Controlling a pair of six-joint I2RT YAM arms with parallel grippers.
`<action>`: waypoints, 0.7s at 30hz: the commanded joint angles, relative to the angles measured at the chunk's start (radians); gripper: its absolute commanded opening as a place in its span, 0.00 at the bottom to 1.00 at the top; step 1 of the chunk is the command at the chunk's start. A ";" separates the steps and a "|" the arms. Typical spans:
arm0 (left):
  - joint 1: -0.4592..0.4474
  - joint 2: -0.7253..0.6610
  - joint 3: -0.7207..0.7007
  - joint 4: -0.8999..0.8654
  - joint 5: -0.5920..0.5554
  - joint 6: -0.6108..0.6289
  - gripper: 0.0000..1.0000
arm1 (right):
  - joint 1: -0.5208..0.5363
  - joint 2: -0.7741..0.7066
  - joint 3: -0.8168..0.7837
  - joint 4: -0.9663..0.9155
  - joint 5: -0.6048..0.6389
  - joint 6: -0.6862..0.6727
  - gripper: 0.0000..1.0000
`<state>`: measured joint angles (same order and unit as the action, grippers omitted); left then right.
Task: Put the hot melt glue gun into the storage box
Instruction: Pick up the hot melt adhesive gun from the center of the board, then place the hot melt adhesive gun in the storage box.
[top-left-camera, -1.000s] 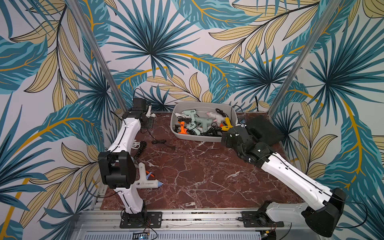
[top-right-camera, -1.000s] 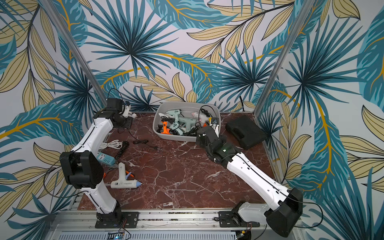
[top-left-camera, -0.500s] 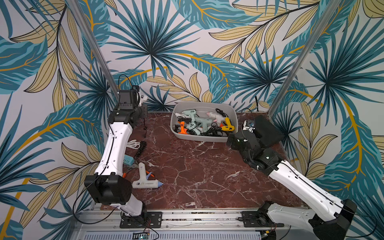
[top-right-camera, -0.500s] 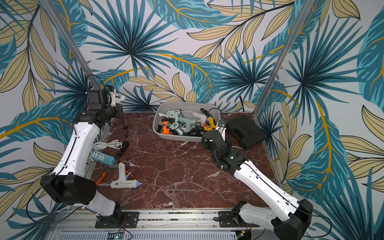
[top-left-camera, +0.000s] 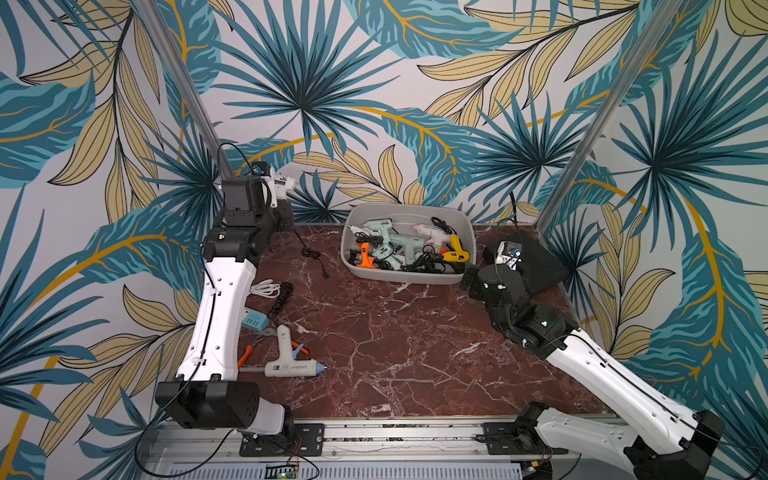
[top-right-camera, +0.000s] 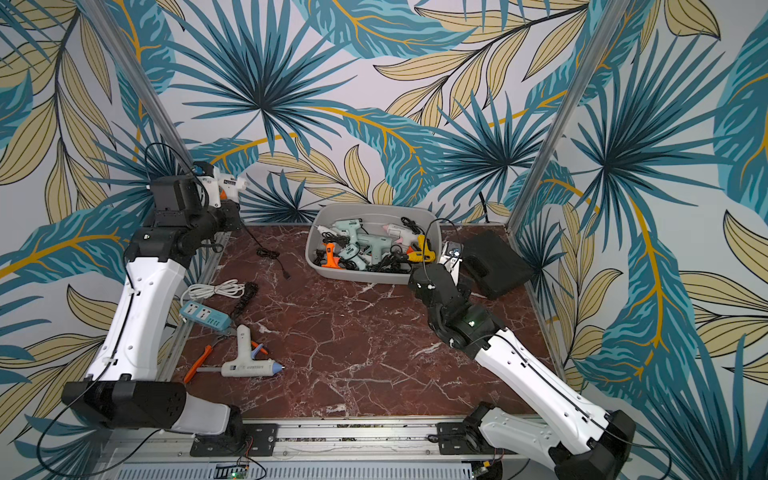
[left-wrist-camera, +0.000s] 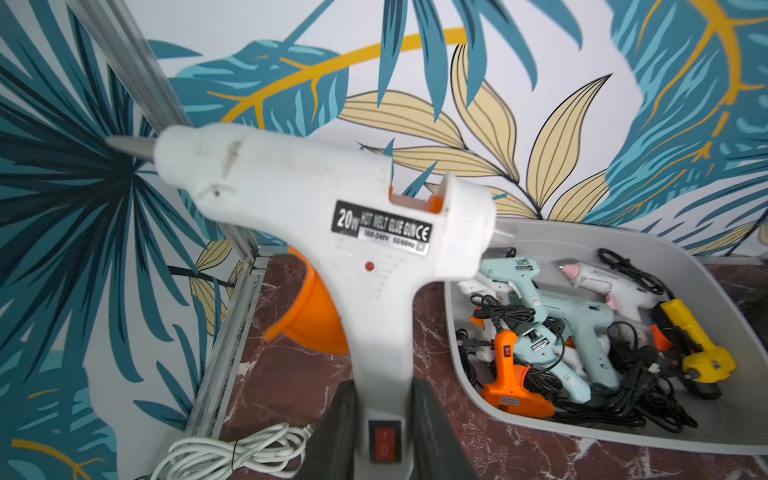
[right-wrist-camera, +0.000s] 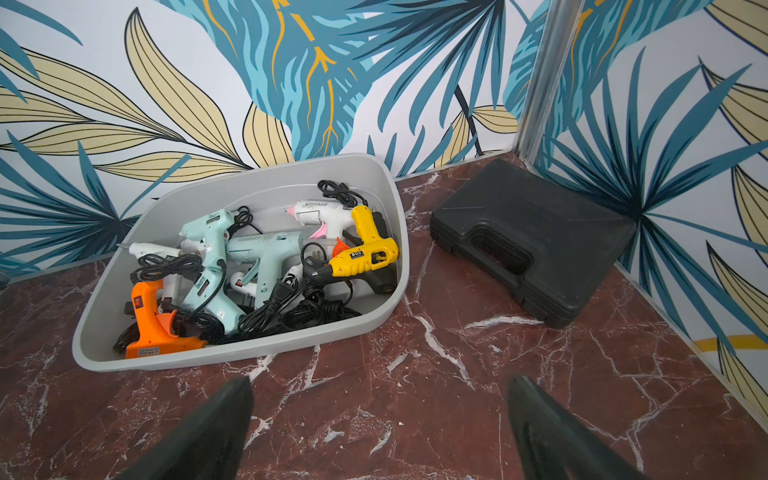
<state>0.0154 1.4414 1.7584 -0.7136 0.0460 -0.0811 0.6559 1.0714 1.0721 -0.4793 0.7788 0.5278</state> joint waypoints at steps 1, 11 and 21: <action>-0.020 -0.036 0.061 0.077 0.052 -0.042 0.00 | 0.001 -0.012 -0.024 0.015 0.046 0.003 1.00; -0.080 0.050 0.265 0.093 0.109 -0.082 0.00 | 0.002 -0.009 -0.037 0.014 0.039 0.009 0.99; -0.139 0.195 0.487 0.127 0.147 -0.139 0.00 | 0.001 -0.017 -0.050 0.005 0.045 0.028 0.99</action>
<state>-0.1078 1.6096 2.1853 -0.6456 0.1715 -0.1921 0.6559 1.0710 1.0428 -0.4728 0.8005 0.5350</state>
